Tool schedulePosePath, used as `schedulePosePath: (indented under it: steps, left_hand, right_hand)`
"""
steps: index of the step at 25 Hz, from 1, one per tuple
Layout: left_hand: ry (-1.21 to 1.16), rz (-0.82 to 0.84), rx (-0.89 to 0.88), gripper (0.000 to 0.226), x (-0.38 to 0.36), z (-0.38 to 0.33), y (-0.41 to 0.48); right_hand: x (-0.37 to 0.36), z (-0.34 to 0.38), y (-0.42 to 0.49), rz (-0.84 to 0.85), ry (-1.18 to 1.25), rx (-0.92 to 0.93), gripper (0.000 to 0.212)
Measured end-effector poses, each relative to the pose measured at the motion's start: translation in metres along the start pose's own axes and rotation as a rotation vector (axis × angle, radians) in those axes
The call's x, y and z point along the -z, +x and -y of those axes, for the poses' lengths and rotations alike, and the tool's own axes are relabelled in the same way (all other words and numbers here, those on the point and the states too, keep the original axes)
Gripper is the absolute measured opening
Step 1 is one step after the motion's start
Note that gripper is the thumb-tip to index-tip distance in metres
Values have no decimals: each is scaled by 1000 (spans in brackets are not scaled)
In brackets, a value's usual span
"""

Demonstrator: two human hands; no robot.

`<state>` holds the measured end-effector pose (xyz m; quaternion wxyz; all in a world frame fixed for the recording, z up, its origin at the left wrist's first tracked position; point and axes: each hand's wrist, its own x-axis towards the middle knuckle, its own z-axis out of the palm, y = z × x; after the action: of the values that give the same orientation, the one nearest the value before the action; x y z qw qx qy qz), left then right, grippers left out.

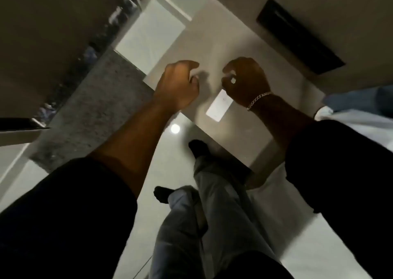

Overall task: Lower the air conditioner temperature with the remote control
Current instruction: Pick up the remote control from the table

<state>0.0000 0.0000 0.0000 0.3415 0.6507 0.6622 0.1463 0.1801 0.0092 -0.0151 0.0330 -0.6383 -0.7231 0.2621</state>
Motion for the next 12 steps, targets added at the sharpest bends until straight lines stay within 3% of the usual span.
schedulePosePath:
  steps: [3,6,9,12]
  left_hand:
    - [-23,206,88,36,-65,17,22]
    - [78,380,107,17,-121,38,34]
    - [2,355,132,20,-154,40,47]
    - [-191,308,327,29,-165,31,52]
  right_hand:
    - [-55,-41,3,-66,48,-222,23]
    - [-102,-67,0,-106,249,-507,24]
    - [-131,-77,8,-131,539,-722,29]
    - [-140,-70,11,-148,541,-727,43]
